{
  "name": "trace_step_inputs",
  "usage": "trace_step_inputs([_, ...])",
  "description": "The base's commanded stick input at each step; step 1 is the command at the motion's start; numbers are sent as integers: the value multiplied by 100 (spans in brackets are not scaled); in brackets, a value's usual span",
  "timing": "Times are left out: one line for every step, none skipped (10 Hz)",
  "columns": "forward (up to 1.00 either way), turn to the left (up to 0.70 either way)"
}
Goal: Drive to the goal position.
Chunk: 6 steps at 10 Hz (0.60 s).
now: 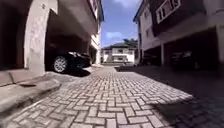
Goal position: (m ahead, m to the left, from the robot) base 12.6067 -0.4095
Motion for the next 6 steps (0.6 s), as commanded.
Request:
trace_step_inputs([50,0])
trace_step_inputs([50,0])
trace_step_inputs([50,0])
trace_step_inputs([50,0])
trace_step_inputs([50,0])
trace_step_inputs([50,0])
